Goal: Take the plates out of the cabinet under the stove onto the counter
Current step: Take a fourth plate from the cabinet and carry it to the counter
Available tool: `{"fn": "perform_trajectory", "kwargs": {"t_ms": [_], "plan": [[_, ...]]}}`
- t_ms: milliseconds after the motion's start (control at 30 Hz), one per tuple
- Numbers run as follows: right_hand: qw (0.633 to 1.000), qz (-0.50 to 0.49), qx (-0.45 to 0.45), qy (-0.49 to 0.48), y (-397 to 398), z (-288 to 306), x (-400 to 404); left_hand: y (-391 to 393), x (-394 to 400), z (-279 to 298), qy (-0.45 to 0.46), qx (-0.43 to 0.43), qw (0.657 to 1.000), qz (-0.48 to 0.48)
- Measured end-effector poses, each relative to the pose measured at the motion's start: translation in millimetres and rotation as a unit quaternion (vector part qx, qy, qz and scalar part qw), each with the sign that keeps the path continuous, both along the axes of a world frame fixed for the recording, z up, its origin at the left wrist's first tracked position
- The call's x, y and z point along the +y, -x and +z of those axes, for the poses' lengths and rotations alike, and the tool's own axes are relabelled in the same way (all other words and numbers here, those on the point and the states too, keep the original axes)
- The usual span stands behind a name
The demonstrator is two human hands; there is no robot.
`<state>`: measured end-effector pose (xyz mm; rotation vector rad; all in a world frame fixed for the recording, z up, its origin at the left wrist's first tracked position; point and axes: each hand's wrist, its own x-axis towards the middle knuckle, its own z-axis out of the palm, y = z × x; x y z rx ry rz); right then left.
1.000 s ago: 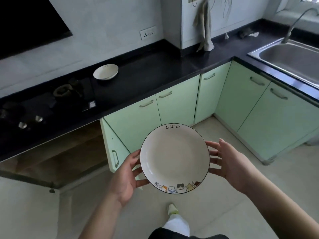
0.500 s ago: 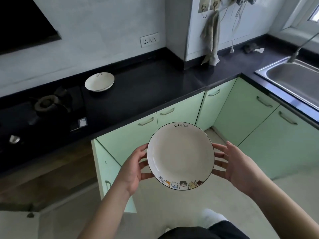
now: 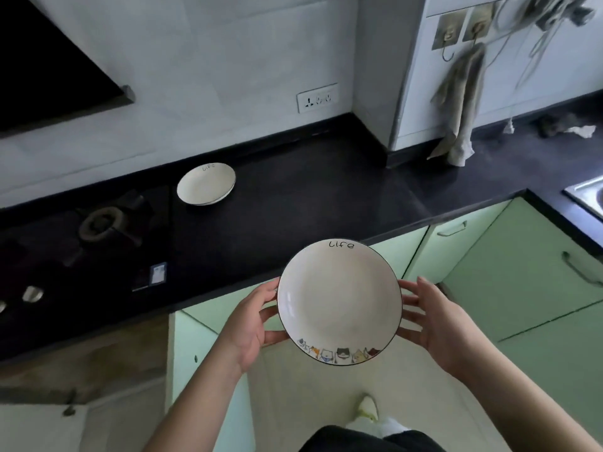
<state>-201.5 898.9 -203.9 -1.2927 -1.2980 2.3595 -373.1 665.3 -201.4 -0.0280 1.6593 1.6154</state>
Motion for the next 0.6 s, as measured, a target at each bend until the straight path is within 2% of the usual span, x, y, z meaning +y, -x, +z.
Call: {"fn": "perform_trajectory", "kwargs": {"t_ms": [400, 600], "plan": [[0.989, 0.138, -0.029, -0.053, 125.4, 0.1, 59.8, 71.0, 32.4, -11.3, 0.029, 0.001, 0.996, 0.080], [0.981, 0.163, -0.055, -0.087, 191.8, -6.6, 68.0, 126.3, 35.1, -25.9, 0.013, -0.019, 0.997, 0.070]]}}
